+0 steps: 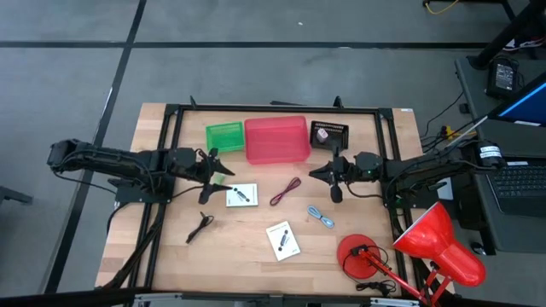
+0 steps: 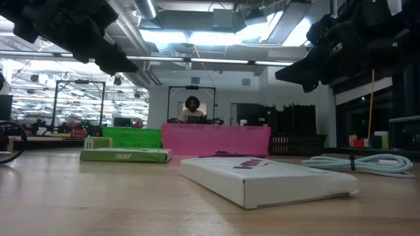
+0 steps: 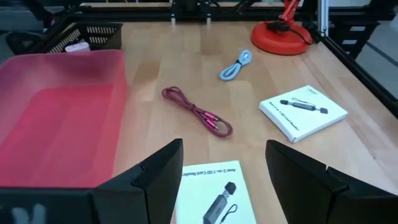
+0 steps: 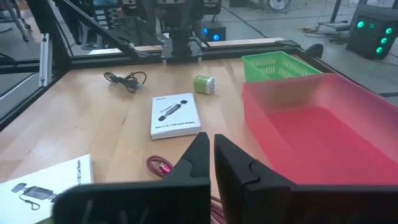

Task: Pick and place items into bin
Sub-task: Put the black charger cable into the green bin

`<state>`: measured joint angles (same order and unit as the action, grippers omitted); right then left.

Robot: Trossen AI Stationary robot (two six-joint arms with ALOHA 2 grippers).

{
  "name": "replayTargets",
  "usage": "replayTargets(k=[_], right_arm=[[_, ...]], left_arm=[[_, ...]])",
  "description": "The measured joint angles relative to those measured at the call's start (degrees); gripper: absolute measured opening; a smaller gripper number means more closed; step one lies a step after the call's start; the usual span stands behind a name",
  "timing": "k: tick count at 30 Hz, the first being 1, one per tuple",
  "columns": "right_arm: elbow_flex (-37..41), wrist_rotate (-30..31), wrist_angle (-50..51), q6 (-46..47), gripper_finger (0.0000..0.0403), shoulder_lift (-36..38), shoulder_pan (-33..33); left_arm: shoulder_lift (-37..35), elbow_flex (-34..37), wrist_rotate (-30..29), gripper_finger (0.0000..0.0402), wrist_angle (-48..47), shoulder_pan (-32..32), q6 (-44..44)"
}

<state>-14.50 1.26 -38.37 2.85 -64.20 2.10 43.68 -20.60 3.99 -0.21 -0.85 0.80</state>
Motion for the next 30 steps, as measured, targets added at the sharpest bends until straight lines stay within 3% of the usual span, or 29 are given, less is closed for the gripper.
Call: replayTargets(k=[13, 19, 26, 30], right_arm=[[0.0, 0.1, 0.0, -0.2, 0.0006, 0.0, -1.3], [0.0, 0.1, 0.0, -0.3, 0.0006, 0.0, -1.3], [0.0, 0.2, -0.5, -1.9, 0.0006, 0.0, -1.2], [0.0, 0.2, -0.5, -1.9, 0.0007, 0.0, -1.2]], left_arm=[[0.0, 0.0, 0.2, 0.0223, 1.4, 0.5, 1.6], [0.9, 0.0, -3.3, 0.0223, 1.7, 0.5, 9.4], [3.5, -0.1, -2.9, 0.0223, 1.6, 0.5, 10.0], [5.3, -4.2, -3.0, 0.0223, -5.4, 0.5, 11.7]])
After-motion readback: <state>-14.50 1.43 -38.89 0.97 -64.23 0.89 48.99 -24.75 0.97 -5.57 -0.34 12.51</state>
